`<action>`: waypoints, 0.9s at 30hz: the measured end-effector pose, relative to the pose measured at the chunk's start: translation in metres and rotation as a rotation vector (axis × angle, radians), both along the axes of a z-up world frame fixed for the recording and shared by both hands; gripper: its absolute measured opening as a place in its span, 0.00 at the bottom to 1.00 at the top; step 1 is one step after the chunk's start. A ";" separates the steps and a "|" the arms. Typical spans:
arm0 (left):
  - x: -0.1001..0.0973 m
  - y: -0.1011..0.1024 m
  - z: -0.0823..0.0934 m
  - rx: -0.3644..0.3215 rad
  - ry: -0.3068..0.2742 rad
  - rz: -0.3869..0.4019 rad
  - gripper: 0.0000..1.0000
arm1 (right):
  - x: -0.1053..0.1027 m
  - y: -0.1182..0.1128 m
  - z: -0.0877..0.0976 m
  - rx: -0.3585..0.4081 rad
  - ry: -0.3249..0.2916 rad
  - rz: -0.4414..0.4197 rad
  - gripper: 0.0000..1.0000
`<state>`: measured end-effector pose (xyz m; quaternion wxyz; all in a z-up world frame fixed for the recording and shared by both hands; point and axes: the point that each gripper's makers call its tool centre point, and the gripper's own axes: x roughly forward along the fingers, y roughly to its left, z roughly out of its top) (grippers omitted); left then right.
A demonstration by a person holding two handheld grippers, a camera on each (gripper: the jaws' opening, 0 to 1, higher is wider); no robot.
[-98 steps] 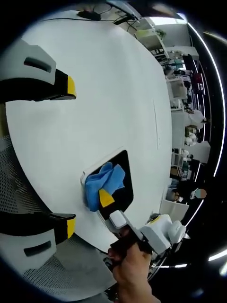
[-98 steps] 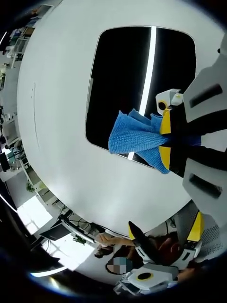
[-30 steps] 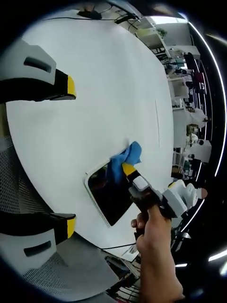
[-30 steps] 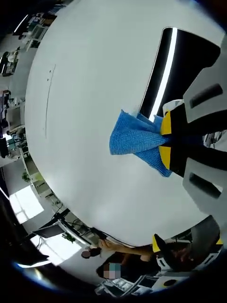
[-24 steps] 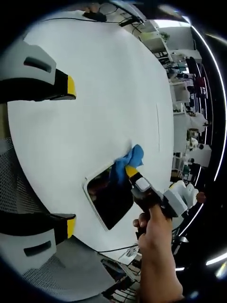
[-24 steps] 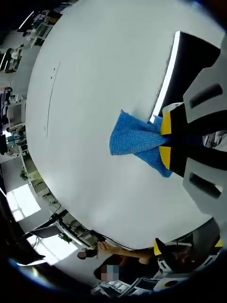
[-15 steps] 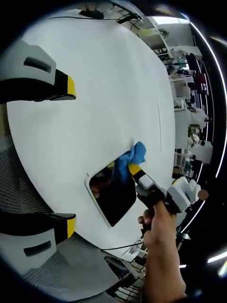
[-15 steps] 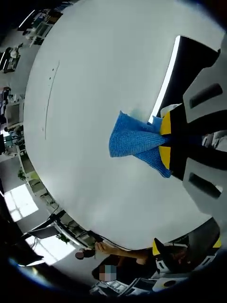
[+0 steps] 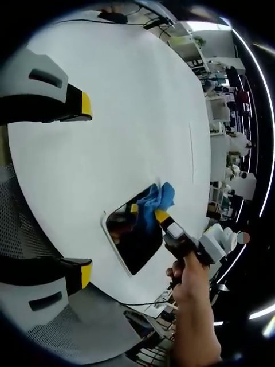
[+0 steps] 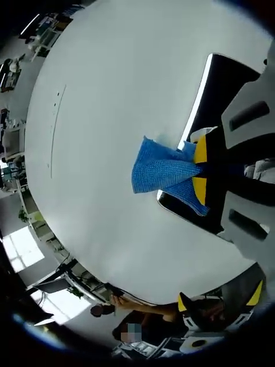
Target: Wipe the mirror surface with the cleaning cloth until all visible marks leave the cleaned area.
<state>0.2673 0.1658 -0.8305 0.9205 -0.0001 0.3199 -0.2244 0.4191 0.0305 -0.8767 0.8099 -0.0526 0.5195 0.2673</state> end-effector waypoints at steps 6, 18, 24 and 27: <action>-0.002 -0.002 0.000 0.001 0.003 -0.012 0.99 | -0.004 -0.008 0.003 -0.006 0.011 -0.010 0.00; -0.002 -0.001 -0.001 0.011 0.008 -0.014 0.97 | -0.008 -0.026 0.004 -0.050 0.020 -0.024 0.00; -0.002 -0.001 -0.001 0.012 0.010 -0.014 0.96 | -0.012 -0.042 0.009 -0.057 0.028 -0.056 0.00; -0.002 -0.001 -0.002 0.012 0.010 -0.015 0.96 | -0.012 -0.040 0.009 -0.044 0.046 -0.075 0.00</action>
